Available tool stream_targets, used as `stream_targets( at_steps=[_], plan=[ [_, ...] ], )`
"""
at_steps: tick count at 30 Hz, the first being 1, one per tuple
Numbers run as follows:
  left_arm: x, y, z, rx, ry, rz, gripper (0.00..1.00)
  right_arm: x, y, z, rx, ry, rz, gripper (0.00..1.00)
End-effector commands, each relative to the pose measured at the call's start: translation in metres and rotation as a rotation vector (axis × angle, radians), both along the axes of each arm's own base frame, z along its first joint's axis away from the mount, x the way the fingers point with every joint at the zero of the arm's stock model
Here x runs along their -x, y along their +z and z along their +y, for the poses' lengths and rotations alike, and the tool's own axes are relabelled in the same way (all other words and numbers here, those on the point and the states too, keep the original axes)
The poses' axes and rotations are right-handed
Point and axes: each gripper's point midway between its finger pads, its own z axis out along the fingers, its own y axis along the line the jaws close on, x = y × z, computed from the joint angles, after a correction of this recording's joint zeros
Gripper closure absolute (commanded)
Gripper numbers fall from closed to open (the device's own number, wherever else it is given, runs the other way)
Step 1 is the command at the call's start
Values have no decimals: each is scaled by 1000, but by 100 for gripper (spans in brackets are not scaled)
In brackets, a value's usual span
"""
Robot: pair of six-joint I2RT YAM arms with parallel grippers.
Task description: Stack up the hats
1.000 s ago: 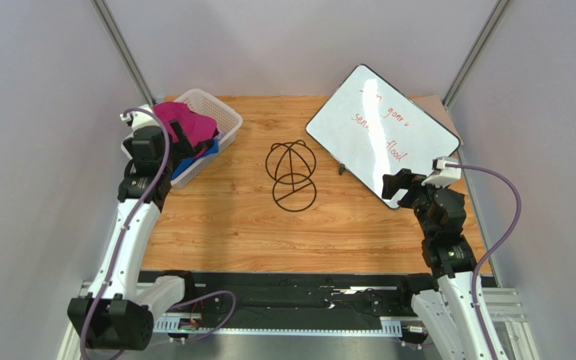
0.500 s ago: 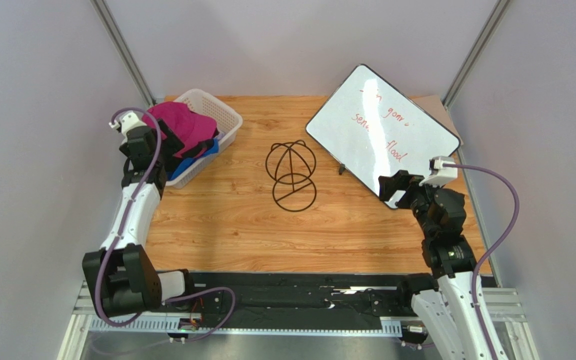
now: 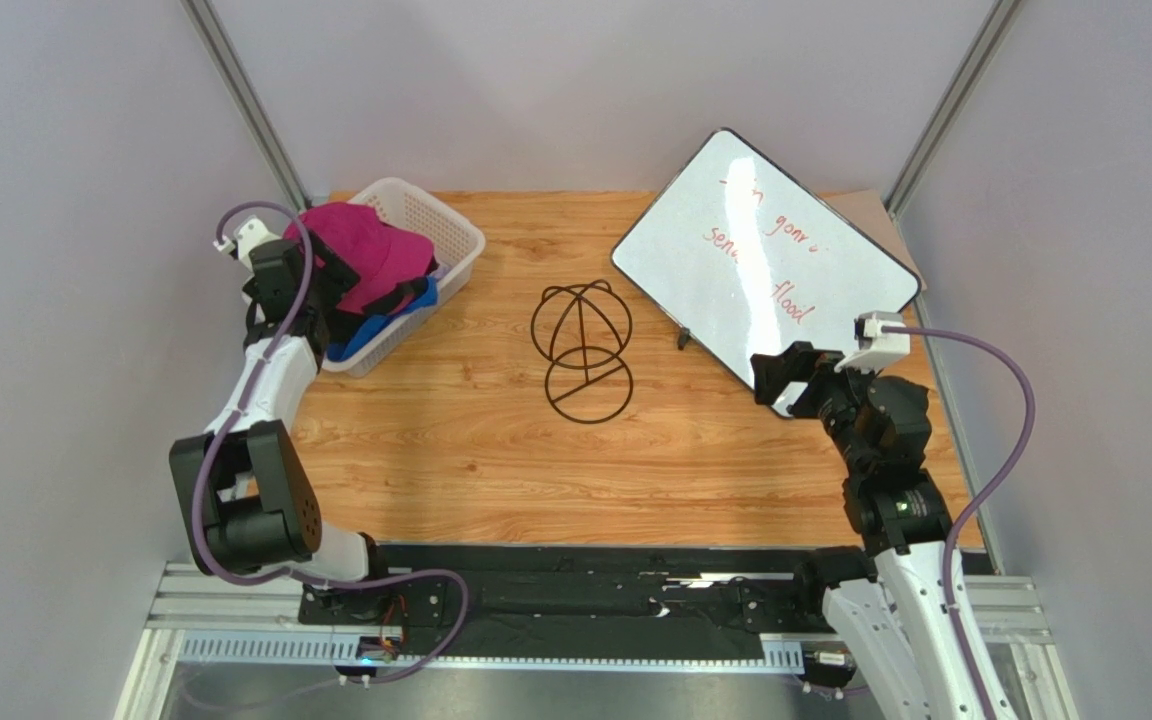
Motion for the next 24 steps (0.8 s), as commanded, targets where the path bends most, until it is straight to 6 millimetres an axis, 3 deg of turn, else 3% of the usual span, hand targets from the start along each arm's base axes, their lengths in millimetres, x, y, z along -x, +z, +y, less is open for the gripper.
stream_targets(
  at_steps=[1, 3, 6, 9, 10, 11, 16, 24],
  plan=[
    [-16, 38, 8, -6, 27, -133, 14, -4, 0, 4, -11, 16, -10, 1],
    [-19, 34, 10, -6, 33, -125, 15, -4, 0, 5, -10, 24, -7, 1],
    [-28, 30, 10, -6, 11, -103, 25, -4, -1, 6, -10, 27, -4, 1],
    [-32, 25, 9, -2, 1, -89, 45, -4, -2, 6, -9, 27, -1, 2],
    [-32, 25, 10, -4, 5, -89, 64, -5, -2, 6, -10, 27, 2, 1],
    [-31, 27, 11, -10, 8, -91, 73, -5, -2, 6, -10, 27, 1, 1],
    [-29, 32, 14, -35, 14, -91, 100, -4, -2, 7, -11, 36, 4, 2],
    [-30, 35, 3, -13, -38, -109, 100, -5, -1, 6, -6, 30, 3, 2]
  ],
)
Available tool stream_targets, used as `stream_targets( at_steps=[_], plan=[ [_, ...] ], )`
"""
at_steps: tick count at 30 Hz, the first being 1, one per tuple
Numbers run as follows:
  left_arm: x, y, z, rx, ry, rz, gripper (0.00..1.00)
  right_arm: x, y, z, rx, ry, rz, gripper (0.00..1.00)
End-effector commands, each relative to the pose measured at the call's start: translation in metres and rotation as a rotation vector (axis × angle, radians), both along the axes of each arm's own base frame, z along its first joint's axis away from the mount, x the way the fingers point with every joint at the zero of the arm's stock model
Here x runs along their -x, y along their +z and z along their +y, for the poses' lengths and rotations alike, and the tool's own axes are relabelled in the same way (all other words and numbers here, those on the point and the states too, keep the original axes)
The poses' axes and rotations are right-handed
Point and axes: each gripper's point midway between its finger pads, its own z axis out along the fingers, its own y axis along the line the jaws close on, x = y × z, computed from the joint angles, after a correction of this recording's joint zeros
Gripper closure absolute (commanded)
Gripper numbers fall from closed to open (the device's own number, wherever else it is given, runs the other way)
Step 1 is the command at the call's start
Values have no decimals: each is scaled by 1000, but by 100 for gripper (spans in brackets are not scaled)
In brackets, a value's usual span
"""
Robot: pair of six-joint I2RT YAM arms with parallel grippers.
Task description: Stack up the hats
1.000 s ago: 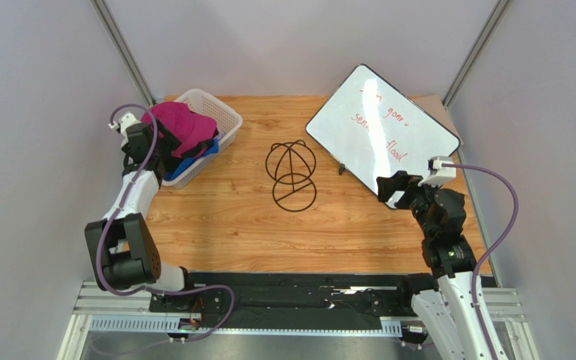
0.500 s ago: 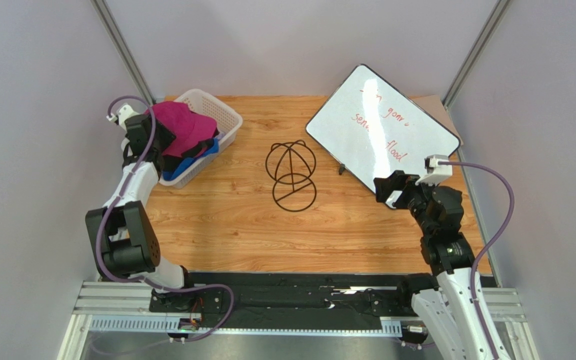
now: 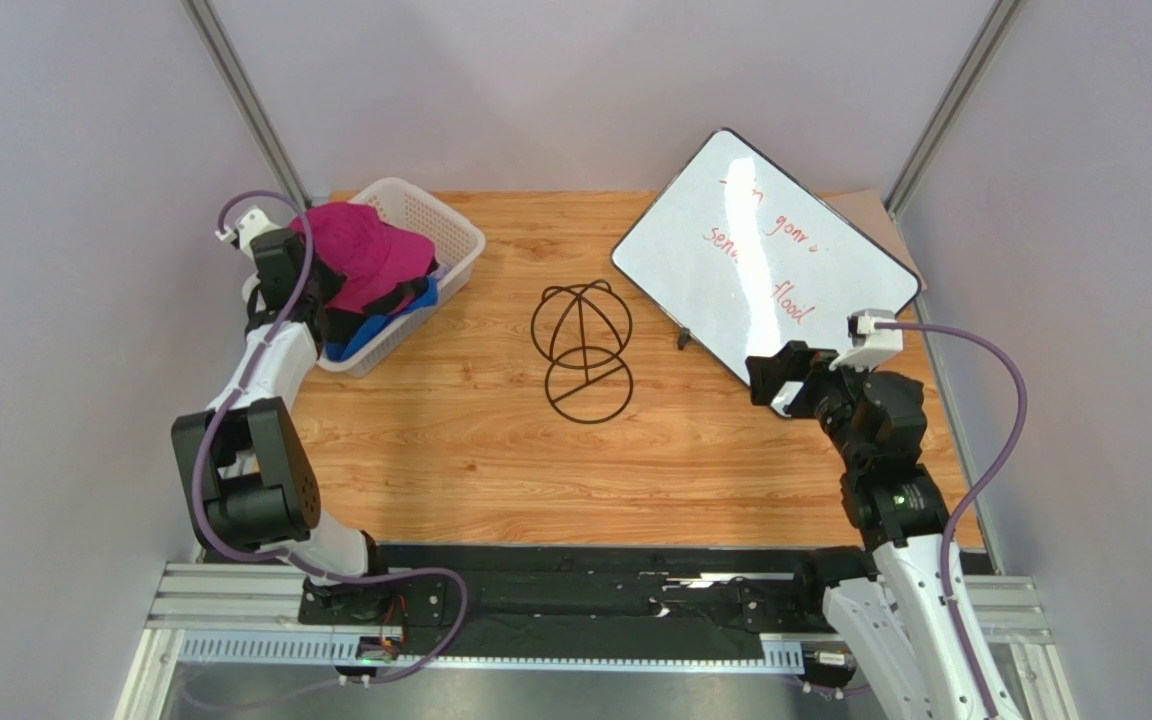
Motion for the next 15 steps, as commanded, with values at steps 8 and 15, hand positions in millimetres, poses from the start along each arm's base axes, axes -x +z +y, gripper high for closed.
stream_targets(
  at_steps=[8, 15],
  plan=[
    [18, 95, -19, -4, -76, -223, 100, -18, 21, 26, -3, 111, -1, 6],
    [48, 143, -28, -15, -81, -325, 100, -19, 71, 96, -77, 326, -73, 6]
  ],
)
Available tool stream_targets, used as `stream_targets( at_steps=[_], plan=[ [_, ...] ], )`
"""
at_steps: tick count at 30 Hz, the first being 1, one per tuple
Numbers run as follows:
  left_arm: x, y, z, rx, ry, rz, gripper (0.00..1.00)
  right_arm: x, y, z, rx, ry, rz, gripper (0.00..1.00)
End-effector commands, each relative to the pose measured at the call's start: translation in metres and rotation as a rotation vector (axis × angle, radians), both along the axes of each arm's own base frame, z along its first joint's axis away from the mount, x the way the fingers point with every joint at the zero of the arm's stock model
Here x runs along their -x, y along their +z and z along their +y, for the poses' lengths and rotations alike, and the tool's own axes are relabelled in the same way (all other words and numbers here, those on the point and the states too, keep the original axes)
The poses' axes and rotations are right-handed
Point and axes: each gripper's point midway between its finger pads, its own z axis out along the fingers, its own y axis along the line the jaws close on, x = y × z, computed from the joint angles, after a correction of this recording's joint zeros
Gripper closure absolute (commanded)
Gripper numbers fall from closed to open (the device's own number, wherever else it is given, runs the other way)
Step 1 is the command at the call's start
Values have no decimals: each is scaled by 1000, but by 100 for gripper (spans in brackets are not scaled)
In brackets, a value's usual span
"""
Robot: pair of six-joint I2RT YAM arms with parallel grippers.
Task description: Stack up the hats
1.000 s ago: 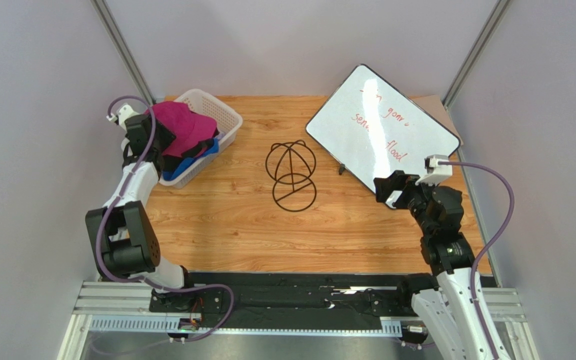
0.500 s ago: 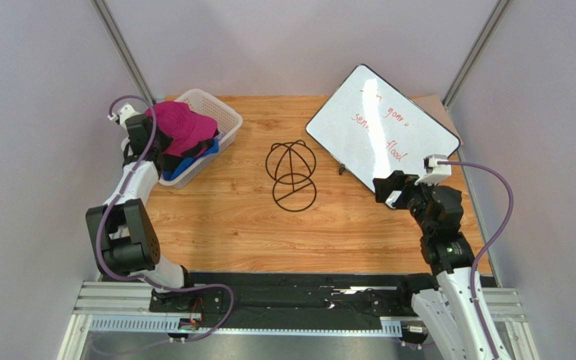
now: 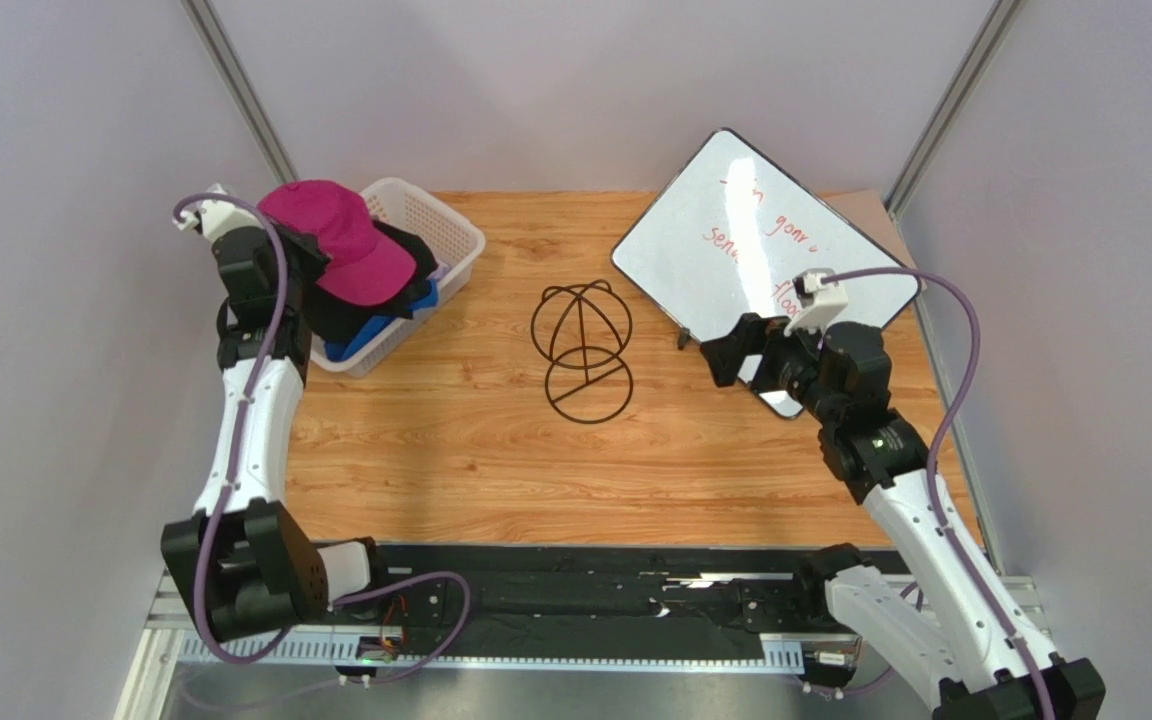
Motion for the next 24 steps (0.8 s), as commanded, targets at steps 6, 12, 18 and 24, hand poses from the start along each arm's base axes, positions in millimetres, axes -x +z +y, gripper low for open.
stream_targets(
  at_steps=[6, 12, 18, 24],
  plan=[
    [33, 72, -22, 1, -78, -152, 100, 11, 106, 113, -189, 310, -171, 6],
    [57, 101, -44, 10, -136, -226, 100, 26, 134, 170, -383, 396, -98, 6],
    [79, 128, -74, -4, -207, -291, 100, 36, 133, 209, -613, 436, 53, 5],
    [102, 154, -98, -23, -267, -360, 100, 46, 126, 233, -726, 454, 141, 5]
  ],
)
